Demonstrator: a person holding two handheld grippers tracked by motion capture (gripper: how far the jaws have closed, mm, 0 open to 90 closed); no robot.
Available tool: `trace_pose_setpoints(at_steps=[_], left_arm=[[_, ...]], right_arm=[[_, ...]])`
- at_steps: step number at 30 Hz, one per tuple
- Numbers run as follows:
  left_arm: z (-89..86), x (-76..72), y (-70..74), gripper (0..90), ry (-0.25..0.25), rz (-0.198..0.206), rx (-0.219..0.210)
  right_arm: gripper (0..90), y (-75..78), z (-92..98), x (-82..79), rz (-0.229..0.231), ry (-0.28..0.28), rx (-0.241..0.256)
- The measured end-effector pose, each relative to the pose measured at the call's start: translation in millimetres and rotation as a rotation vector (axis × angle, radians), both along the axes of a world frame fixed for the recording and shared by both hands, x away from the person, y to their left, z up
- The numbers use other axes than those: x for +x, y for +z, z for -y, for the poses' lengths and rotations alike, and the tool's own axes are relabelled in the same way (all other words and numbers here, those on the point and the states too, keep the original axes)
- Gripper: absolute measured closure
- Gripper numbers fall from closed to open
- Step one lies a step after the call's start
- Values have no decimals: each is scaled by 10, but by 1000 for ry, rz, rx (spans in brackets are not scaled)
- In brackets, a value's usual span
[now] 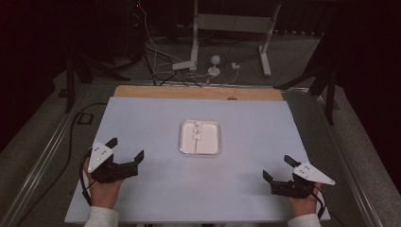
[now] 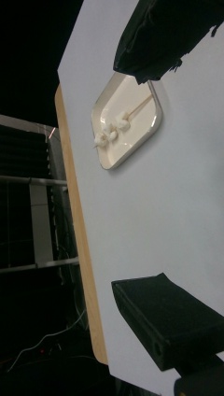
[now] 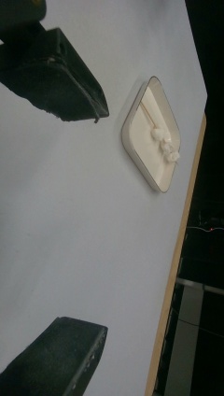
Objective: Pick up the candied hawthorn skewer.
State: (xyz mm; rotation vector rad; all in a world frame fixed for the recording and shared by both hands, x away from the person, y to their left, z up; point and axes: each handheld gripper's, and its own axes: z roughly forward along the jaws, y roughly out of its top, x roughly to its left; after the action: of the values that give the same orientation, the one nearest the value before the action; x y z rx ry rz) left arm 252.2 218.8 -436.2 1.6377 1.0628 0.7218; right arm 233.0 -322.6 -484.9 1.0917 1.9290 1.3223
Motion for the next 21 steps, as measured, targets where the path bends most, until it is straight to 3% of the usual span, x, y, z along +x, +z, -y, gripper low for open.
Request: trace_pose_setpoints(at_steps=[9, 14, 21], left_arm=[[167, 177, 92, 8, -45, -5, 3], [307, 287, 75, 7, -65, -11, 4], [438, 396, 46, 7, -80, -18, -6]], right_arm=[[0, 6, -1, 1, -2, -6, -4], [0, 27, -7, -7, -10, 11, 20], [0, 35, -35, -12, -9, 13, 11]])
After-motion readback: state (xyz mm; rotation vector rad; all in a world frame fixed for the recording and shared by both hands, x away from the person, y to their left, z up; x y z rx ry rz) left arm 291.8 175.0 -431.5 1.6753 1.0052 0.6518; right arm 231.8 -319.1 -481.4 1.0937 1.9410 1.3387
